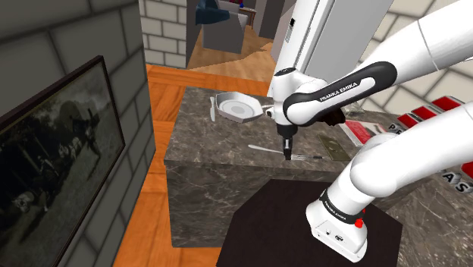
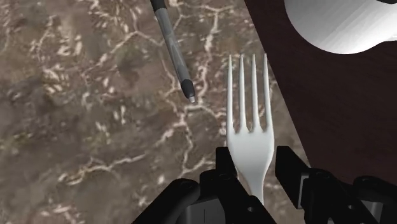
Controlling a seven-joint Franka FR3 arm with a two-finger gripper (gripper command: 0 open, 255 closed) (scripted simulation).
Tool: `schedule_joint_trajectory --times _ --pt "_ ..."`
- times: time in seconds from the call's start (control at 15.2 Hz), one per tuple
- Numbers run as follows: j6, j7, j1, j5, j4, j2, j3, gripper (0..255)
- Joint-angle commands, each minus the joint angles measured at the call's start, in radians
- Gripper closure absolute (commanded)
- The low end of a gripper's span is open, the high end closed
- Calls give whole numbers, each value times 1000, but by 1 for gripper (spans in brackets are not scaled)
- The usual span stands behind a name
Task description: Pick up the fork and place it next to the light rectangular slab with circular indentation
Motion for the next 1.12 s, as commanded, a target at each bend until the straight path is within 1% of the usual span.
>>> schedule_joint_trajectory --times 0.0,0.66,0.73,1.06 --pt "-40 -7 3 6 12 -27 0 255" --pt "-224 -40 12 25 79 -146 -2 255" --pt "-226 -40 12 25 80 -148 -2 255" --pt "-171 -136 -76 -75 170 -22 -85 255"
